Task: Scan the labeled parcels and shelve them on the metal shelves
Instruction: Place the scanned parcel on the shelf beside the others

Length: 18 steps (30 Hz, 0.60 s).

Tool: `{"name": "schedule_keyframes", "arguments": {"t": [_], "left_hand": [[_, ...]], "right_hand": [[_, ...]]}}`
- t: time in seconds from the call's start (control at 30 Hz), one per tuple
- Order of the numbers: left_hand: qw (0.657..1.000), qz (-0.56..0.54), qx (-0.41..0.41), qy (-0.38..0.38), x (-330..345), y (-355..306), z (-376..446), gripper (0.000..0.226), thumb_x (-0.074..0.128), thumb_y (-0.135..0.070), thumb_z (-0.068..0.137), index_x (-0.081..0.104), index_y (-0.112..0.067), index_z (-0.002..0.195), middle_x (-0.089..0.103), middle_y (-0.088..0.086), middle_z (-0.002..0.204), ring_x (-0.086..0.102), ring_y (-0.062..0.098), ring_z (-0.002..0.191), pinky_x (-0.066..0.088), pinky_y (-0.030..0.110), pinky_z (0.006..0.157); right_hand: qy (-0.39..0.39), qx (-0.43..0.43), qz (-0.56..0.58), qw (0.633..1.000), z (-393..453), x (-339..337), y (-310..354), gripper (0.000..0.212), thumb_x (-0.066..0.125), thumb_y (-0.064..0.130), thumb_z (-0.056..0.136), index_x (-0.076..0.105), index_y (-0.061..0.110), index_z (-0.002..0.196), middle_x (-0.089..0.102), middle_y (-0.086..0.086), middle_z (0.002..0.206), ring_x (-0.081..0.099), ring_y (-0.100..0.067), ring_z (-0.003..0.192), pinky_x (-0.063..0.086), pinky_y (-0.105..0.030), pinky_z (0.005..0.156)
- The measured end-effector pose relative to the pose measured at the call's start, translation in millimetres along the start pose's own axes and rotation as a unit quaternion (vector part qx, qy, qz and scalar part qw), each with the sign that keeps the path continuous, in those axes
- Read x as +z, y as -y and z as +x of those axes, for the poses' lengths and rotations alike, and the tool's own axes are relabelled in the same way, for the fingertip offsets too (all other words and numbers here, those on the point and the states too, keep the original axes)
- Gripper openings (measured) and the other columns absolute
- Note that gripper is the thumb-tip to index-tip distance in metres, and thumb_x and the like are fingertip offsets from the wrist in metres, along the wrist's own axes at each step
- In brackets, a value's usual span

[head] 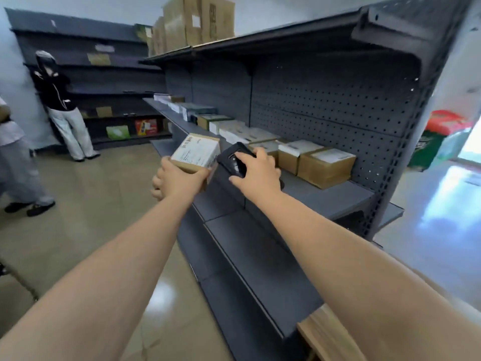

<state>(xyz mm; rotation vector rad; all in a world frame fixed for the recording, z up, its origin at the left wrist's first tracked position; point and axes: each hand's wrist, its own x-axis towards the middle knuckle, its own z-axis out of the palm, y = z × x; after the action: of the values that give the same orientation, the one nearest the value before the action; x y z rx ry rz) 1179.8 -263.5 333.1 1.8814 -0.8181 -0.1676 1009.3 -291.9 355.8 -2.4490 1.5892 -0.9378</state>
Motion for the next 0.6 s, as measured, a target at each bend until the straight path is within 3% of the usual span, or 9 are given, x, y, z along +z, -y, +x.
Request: {"name": "schedule_keyframes", "arguments": {"t": [0.23, 0.43, 0.6], "left_hand": [[0.981, 0.024, 0.120, 0.148, 65.3, -105.9, -9.9, 0.106, 0.073, -0.077, 0.063, 0.032, -0.016, 0.139, 0.042, 0.014, 0.144, 0.032, 0.035, 0.137, 0.024, 0.050, 0.111], [0.949, 0.035, 0.195, 0.246, 113.0, -142.9, -75.2, 0.105, 0.060, -0.090, 0.056, 0.040, -0.019, 0.130, 0.049, 0.012, 0.138, 0.036, 0.034, 0.133, 0.026, 0.052, 0.109], [0.922, 0.066, 0.277, 0.262, 143.0, -155.1, -128.5, 0.104, 0.055, -0.091, 0.064, 0.040, -0.018, 0.137, 0.050, 0.009, 0.141, 0.037, 0.031, 0.132, 0.025, 0.050, 0.106]], "right_hand": [[-0.119, 0.158, -0.027, 0.980, 35.5, -65.8, -58.0, 0.062, 0.069, 0.044, 0.084, 0.047, 0.034, 0.141, 0.035, -0.007, 0.137, 0.036, -0.034, 0.123, 0.041, -0.050, 0.100], [-0.197, 0.238, -0.060, 0.949, 2.0, -116.9, -120.9, 0.060, 0.071, 0.043, 0.083, 0.050, 0.037, 0.139, 0.038, -0.003, 0.137, 0.038, -0.031, 0.123, 0.038, -0.048, 0.101], [-0.203, 0.279, -0.083, 0.935, -28.8, -149.9, -163.9, 0.061, 0.073, 0.041, 0.082, 0.051, 0.035, 0.139, 0.041, -0.003, 0.131, 0.041, -0.029, 0.122, 0.039, -0.045, 0.101]]}}
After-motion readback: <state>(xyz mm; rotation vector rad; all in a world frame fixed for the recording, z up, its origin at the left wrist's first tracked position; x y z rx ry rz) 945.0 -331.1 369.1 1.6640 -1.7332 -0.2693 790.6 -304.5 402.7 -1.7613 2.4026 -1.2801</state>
